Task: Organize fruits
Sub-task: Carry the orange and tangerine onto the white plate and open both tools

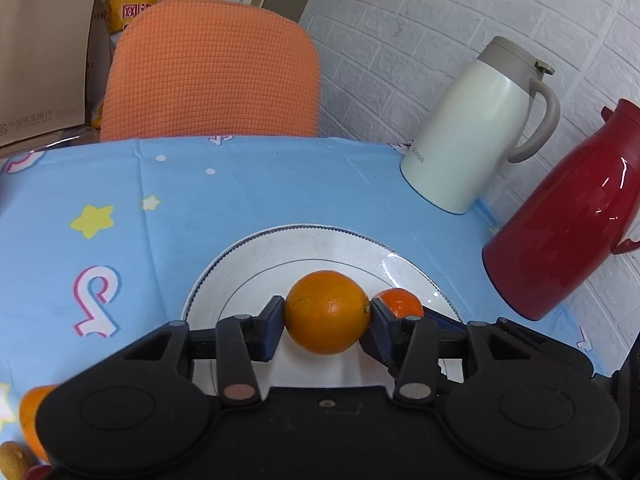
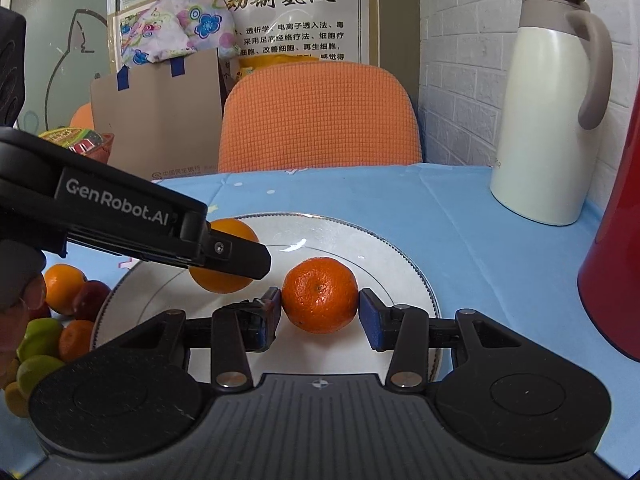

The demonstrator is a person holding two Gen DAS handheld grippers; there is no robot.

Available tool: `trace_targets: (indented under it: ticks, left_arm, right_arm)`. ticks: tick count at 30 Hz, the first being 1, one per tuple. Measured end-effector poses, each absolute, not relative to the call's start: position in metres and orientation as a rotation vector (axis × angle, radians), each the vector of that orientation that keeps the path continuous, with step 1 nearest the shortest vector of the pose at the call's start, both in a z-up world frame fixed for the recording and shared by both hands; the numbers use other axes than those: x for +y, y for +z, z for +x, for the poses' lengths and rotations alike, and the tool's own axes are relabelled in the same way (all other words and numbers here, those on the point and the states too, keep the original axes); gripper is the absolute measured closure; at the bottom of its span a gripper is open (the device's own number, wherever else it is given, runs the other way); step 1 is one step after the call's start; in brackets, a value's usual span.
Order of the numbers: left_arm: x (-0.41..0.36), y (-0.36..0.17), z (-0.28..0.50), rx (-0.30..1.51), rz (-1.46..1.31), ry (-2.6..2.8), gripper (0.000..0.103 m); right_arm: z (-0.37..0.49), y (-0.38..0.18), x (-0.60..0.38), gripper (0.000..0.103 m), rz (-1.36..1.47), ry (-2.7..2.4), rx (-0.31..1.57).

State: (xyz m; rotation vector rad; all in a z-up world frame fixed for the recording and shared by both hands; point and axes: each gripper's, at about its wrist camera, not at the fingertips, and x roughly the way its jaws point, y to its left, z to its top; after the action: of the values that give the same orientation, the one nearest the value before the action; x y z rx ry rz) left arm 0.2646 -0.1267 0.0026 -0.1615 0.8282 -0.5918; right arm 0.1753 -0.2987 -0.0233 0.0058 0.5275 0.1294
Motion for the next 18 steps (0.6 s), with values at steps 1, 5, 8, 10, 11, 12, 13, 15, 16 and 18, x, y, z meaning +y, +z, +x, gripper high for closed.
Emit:
trace_targets:
  ticks: [1,5,8,10,11,12,13,15,16,18]
  left_arm:
    - [-0.127,0.001,0.266,0.833,-0.161,-0.593,0.002]
    - [-0.128,-0.005,0.271,0.849,-0.174,-0.594,0.002]
    - [-0.128,-0.008,0.273,0.851,-0.178,-0.586,0.002]
    - [-0.126,-0.007,0.273,0.831,-0.190,-0.596,0.000]
    - [-0.126,-0.005,0.271,0.816,-0.196,-0.596,0.000]
    - [-0.125,-0.003,0.270,0.803,-0.196,-0.597,0.000]
    - [-0.124,0.000,0.268,0.786,-0.192,-0.597,0.000]
    - [-0.122,0.006,0.261,0.746,-0.176,-0.588,0.000]
    - [-0.122,0.010,0.257,0.722,-0.165,-0.581,0.000]
    - [-0.119,0.017,0.249,0.687,-0.152,-0.555,0.000]
  right_arm:
    - [0.177,-0.024,-0.299,0.030,0.003,0.129,0.532]
    - [0.178,-0.025,-0.299,0.030,-0.001,0.129,0.531]
    - [0.180,-0.025,-0.298,0.029,-0.013,0.128,0.529]
    - [0.182,-0.024,-0.295,0.026,-0.029,0.128,0.528]
    - [0.183,-0.024,-0.294,0.023,-0.036,0.129,0.528]
    - [0.182,-0.023,-0.294,0.015,-0.040,0.130,0.525]
    - [0.180,-0.023,-0.293,0.001,-0.046,0.127,0.518]
    - [0.175,-0.021,-0.291,0.000,-0.068,0.122,0.493]
    - [0.172,-0.020,-0.290,0.000,-0.080,0.119,0.480]
    - [0.166,-0.016,-0.289,0.000,-0.095,0.117,0.467]
